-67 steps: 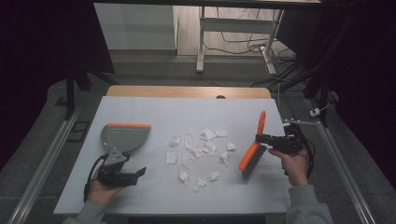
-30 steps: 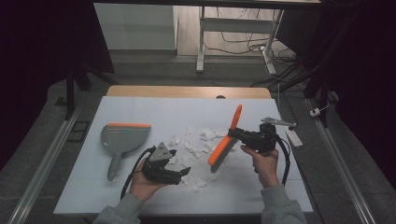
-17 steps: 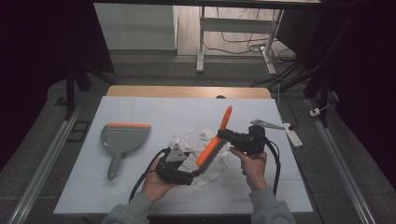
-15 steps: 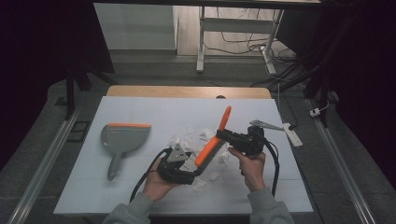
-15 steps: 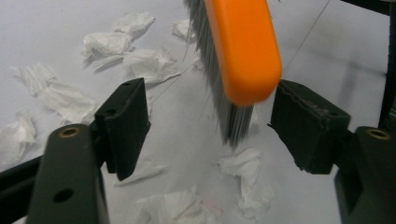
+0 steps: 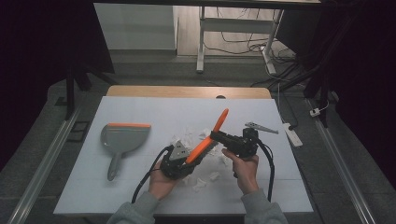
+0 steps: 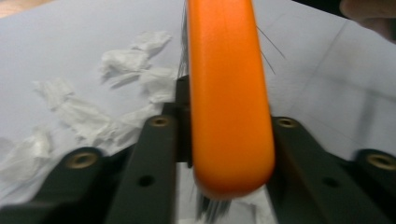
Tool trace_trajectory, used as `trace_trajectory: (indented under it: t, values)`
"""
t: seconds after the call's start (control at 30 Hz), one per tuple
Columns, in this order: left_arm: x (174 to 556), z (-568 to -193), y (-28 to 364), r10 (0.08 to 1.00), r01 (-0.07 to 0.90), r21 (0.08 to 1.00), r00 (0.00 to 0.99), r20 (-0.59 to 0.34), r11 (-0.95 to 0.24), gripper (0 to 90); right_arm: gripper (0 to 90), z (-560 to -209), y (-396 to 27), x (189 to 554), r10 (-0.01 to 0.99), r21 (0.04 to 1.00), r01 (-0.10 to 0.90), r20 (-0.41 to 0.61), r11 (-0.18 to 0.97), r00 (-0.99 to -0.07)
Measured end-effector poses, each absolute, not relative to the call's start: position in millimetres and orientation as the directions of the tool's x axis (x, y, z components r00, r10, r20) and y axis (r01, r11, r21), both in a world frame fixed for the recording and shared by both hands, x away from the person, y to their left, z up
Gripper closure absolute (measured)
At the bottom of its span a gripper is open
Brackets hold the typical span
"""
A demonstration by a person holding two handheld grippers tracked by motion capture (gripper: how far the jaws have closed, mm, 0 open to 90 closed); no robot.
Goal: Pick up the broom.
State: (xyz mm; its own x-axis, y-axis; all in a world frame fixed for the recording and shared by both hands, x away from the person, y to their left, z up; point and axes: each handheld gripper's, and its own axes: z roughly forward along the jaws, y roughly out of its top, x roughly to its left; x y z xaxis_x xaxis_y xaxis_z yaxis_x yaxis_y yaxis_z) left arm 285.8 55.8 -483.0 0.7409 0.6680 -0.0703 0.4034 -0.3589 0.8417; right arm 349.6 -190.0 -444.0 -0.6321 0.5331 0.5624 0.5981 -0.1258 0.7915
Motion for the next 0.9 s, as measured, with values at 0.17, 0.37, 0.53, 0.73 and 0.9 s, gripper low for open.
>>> trace_trajectory:
  t: [0.17, 0.37, 0.53, 0.73, 0.9]
  values:
    - [287, -482, 61, 0.666, 0.402, 0.839, 0.743, -0.065, -0.367, 76.4, 70.6, -443, -189, 348, 0.528, 0.793, 0.596, 0.562, -0.124, -0.637]
    - [286, -479, 66, 0.658, 0.391, 0.835, 0.751, -0.045, -0.388, 77.6, 70.4, -443, -189, 348, 0.515, 0.794, 0.599, 0.560, -0.107, -0.649]
    - [287, -477, 72, 0.652, 0.393, 0.834, 0.757, -0.053, -0.388, 78.0, 67.9, -442, -187, 349, 0.515, 0.801, 0.593, 0.542, -0.079, -0.664]
    - [289, -474, 82, 0.661, 0.402, 0.827, 0.748, -0.050, -0.392, 78.3, 46.7, -434, -191, 343, 0.567, 0.843, 0.537, 0.454, -0.024, -0.688]
    - [291, -473, 87, 0.649, 0.413, 0.809, 0.759, -0.052, -0.418, 78.3, 35.9, -428, -200, 335, 0.598, 0.871, 0.476, 0.319, 0.121, -0.735]
